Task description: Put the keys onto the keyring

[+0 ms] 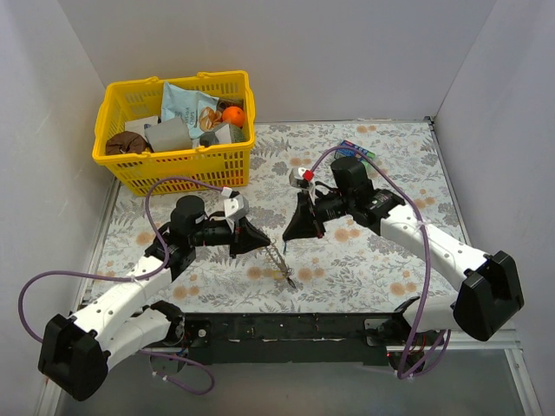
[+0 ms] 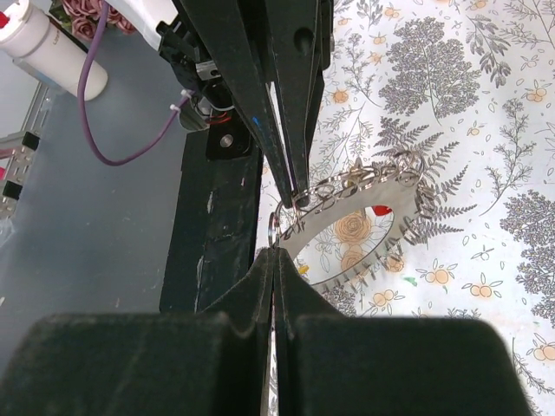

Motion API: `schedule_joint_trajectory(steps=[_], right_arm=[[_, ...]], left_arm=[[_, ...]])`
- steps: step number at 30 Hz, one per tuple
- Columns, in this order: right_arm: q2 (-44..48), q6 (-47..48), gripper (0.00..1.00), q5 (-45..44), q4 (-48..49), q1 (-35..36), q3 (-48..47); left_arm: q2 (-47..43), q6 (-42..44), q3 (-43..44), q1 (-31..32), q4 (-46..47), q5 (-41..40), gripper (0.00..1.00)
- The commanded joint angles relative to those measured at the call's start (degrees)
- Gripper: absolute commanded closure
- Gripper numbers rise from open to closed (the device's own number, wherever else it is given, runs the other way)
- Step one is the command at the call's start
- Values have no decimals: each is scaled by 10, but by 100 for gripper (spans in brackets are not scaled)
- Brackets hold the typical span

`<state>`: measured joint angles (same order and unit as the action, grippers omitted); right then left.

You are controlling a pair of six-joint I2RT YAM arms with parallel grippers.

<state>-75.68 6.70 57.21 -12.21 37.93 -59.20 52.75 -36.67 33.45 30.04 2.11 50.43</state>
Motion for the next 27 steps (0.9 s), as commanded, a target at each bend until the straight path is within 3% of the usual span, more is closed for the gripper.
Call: schedule_joint_trajectory(steps=[1, 27], right_arm=[[-5, 8, 99, 22, 18, 6, -32], [-34, 4, 99, 10, 28, 13, -39]], left_arm=[[13, -6, 32, 7, 40, 27, 100], [20, -26, 19, 13, 95, 46, 100]])
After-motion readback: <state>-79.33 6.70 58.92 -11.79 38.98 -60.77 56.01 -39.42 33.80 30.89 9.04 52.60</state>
